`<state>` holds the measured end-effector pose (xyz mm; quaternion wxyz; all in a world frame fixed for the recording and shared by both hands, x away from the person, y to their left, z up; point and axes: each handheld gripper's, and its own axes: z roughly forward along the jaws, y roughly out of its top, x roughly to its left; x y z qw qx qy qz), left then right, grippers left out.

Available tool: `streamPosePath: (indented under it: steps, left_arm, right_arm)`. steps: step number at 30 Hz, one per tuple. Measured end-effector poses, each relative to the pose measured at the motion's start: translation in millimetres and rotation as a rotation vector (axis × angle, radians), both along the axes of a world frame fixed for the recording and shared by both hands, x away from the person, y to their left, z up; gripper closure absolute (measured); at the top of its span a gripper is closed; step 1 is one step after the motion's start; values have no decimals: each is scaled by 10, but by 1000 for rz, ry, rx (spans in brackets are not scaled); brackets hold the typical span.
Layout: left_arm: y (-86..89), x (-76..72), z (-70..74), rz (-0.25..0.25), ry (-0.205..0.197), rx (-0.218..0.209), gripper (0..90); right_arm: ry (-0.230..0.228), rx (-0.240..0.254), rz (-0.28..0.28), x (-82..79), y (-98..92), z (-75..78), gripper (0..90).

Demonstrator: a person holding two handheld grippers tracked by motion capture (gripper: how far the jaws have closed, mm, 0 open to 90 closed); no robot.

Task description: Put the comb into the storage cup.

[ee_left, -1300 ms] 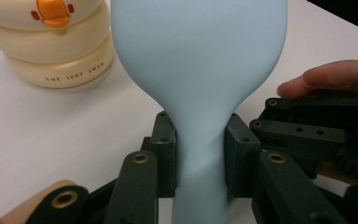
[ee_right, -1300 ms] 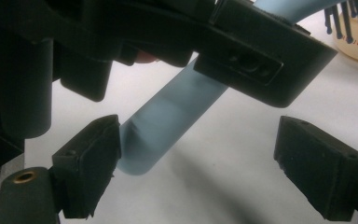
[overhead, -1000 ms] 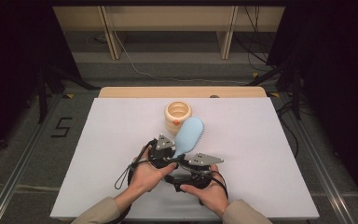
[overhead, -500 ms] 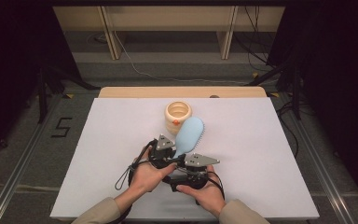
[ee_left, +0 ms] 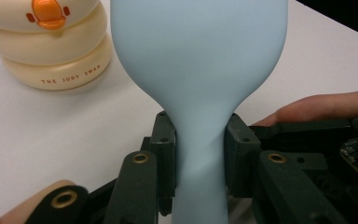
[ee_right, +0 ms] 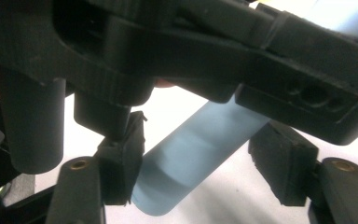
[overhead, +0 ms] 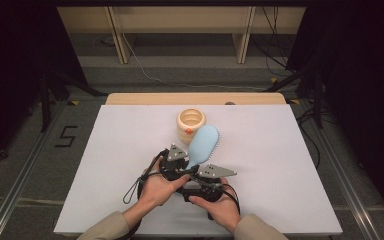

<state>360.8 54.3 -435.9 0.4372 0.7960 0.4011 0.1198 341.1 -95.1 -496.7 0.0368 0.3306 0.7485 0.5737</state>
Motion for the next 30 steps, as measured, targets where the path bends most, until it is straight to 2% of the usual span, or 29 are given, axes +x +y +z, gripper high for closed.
streamPosePath:
  steps: [12,20,30]
  left_arm:
    - [1,7,-5,-2,-7,11,690]
    - [-1,5,5,-18,-12,16,687]
    - [-1,-7,42,-33,-25,15,680]
  right_arm:
    - [35,31,5,0,-4,-17,501]
    - [114,91,-26,29,-52,-34,581]
    - [186,146,-74,54,-112,-52,663]
